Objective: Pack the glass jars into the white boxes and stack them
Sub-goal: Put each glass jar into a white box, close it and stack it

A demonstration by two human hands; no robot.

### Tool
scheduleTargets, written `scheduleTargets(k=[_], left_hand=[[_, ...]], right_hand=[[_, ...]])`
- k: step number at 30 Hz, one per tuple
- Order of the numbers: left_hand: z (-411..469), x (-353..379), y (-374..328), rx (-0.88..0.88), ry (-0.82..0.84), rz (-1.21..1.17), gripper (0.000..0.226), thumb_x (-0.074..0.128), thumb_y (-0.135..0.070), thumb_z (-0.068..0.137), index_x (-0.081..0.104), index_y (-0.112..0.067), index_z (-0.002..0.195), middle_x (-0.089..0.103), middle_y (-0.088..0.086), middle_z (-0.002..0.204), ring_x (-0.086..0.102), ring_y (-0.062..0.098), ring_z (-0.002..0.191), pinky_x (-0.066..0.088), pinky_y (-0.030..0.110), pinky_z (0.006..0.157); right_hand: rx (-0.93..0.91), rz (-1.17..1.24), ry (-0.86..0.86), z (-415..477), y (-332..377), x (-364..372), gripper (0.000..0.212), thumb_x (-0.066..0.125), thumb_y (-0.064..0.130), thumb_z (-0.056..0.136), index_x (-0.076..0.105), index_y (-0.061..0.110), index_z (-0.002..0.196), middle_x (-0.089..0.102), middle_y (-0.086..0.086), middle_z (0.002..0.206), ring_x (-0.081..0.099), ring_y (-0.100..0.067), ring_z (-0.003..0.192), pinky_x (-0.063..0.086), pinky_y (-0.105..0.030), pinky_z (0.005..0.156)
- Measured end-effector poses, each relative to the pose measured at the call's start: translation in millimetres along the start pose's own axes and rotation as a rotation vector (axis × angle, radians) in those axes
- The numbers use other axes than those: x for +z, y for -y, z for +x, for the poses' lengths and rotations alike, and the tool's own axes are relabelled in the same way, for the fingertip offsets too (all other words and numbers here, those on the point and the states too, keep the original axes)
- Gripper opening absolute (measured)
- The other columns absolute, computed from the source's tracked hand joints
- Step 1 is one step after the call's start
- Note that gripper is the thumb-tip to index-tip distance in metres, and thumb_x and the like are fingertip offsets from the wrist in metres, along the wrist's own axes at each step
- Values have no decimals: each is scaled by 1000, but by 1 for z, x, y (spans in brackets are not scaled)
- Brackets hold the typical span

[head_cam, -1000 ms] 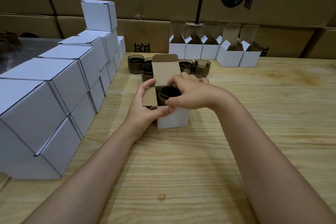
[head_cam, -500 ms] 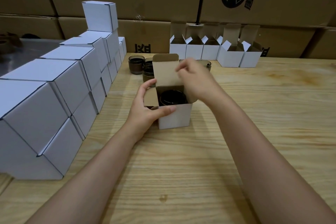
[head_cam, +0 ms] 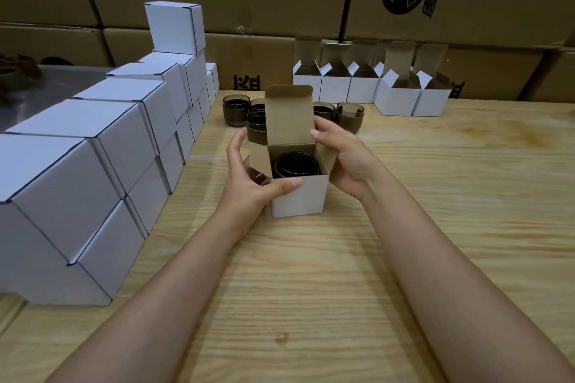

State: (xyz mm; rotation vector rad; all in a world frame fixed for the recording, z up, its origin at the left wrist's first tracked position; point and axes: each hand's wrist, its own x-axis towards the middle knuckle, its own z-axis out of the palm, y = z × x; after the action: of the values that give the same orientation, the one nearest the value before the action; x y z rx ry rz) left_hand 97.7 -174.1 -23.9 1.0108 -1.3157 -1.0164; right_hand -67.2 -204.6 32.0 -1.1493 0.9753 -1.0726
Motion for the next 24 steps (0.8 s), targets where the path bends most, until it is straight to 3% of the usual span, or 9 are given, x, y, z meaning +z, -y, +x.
scheduleTargets(k=[2, 3, 5, 9, 14, 17, 19, 21, 24], left_hand=[[0, 0, 2, 8, -10, -6, 106, 88, -44, 43, 27, -49, 129, 56, -17, 115, 62, 3, 105, 51, 39, 97], [0, 1, 2, 7, -19, -8, 99, 87, -44, 43, 28, -50, 122, 59, -16, 111, 63, 1, 102, 51, 36, 96], [0, 2, 1, 0, -31, -23, 90, 86, -43, 43, 28, -49, 112, 62, -12, 107, 65, 3, 99, 52, 35, 93], [-1, 4, -1, 19, -6, -34, 81, 85, -41, 47, 31, -43, 107, 64, -1, 112, 64, 19, 108, 51, 43, 97], [-2, 4, -3, 59, 56, 12, 64, 82, -39, 57, 46, -35, 110, 58, 0, 126, 58, 15, 115, 50, 35, 94], [-1, 5, -2, 53, 41, -12, 53, 80, -27, 62, 53, -28, 107, 60, -4, 121, 59, 11, 112, 50, 23, 84], [0, 5, -3, 45, 28, -27, 50, 80, -25, 62, 56, -26, 105, 61, -8, 116, 60, 6, 108, 50, 19, 79], [0, 4, -3, 37, 22, -42, 49, 80, -24, 61, 58, -25, 104, 63, -11, 114, 61, 4, 107, 50, 18, 78], [1, 4, -3, 34, 19, -45, 50, 81, -25, 60, 59, -25, 105, 64, -13, 114, 62, 4, 107, 51, 19, 79]], right_hand=[[-40, -175, -112, 1, -5, 11, 46, 53, 41, 94, 49, 19, 134, 57, 1, 130, 51, -17, 119, 44, -33, 97], [-73, -253, -143, 2, -8, 16, 49, 51, 48, 93, 47, 20, 133, 57, 8, 123, 51, -9, 112, 43, -24, 87], [-99, -282, -170, 4, -13, 19, 46, 48, 47, 95, 47, 20, 131, 55, 13, 113, 51, -1, 101, 40, -16, 72], [35, -84, -121, 5, -13, 14, 33, 42, 22, 102, 47, 19, 135, 59, -8, 127, 59, -27, 113, 54, -38, 80], [7, 51, -67, 3, -13, 15, 34, 41, 10, 101, 48, 26, 130, 61, -11, 124, 63, -24, 97, 56, -34, 69], [-48, 69, -40, 2, -12, 14, 38, 42, 6, 100, 46, 36, 124, 60, -11, 120, 64, -22, 88, 56, -31, 64], [-89, 55, -46, 2, -14, 14, 38, 44, 5, 99, 47, 32, 126, 61, -10, 115, 64, -22, 88, 55, -31, 63], [-162, 79, -49, 2, -16, 11, 33, 50, 7, 96, 52, 24, 124, 63, -8, 111, 64, -24, 94, 54, -33, 70], [-248, 42, 28, -3, -16, 5, 30, 58, 35, 83, 57, 25, 111, 63, -1, 111, 63, -15, 101, 51, -33, 83]])
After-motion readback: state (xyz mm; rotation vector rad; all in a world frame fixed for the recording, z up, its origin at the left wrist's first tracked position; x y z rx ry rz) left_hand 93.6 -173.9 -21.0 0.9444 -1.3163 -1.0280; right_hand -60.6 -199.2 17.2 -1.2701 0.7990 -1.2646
